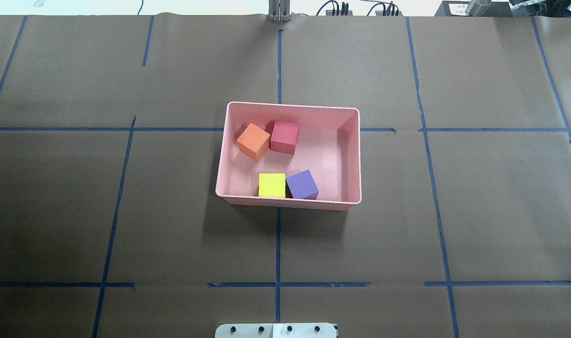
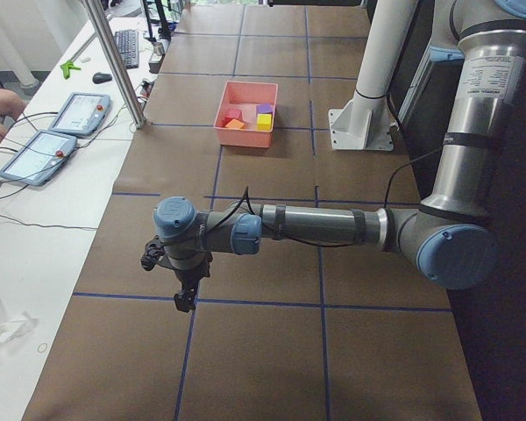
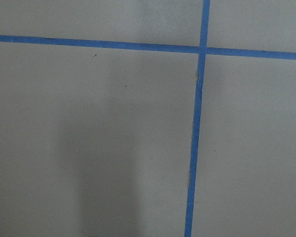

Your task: Place blocks into pink bin with both arms

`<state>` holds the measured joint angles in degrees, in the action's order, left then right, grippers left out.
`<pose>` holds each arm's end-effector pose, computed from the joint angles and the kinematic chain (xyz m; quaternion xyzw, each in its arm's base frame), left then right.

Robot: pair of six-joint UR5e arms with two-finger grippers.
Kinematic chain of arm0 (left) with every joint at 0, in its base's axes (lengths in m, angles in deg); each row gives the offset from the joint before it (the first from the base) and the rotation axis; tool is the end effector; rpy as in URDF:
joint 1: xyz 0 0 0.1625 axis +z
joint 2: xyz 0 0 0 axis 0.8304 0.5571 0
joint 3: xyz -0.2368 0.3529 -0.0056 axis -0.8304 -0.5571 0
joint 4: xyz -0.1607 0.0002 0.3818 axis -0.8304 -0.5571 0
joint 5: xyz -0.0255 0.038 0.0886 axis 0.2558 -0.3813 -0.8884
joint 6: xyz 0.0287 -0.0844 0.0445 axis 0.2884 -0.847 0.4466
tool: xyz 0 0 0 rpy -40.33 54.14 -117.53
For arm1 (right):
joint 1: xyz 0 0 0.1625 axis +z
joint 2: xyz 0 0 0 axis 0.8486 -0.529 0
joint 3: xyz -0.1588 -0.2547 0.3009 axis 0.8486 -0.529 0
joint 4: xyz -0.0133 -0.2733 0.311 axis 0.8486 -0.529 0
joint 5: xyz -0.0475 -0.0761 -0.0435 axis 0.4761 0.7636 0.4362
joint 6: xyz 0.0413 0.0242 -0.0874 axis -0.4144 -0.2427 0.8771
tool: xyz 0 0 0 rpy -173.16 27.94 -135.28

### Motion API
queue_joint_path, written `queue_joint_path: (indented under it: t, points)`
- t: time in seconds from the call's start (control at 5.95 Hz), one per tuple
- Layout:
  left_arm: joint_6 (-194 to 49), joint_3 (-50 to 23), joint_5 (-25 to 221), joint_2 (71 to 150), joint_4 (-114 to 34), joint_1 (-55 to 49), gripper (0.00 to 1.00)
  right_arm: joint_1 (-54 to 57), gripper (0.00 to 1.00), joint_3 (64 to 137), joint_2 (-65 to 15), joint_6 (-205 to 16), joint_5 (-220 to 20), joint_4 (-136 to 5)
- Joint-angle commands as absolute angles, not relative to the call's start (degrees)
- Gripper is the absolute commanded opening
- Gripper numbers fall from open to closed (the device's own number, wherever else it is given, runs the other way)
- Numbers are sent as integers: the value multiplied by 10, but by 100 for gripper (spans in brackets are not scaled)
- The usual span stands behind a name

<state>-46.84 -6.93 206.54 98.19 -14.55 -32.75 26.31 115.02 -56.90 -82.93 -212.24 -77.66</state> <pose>-0.0587 -0.5510 0.6431 0.0493 0.3388 0.1080 0.9334 0.0222 -0.4131 0.5985 0.0152 -0.3863 -0.0263 0.9219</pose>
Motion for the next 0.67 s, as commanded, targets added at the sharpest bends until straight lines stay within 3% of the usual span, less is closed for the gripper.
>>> queue_joint_path:
  t: [0.0, 0.5]
  points:
    - [-468, -73, 2066, 972, -141, -327, 100, 263, 100, 1149, -570, -829, -2118, -777]
    - [-468, -75, 2066, 959, -142, -327, 100, 262, 100, 1150, -571, -828, -2119, -777]
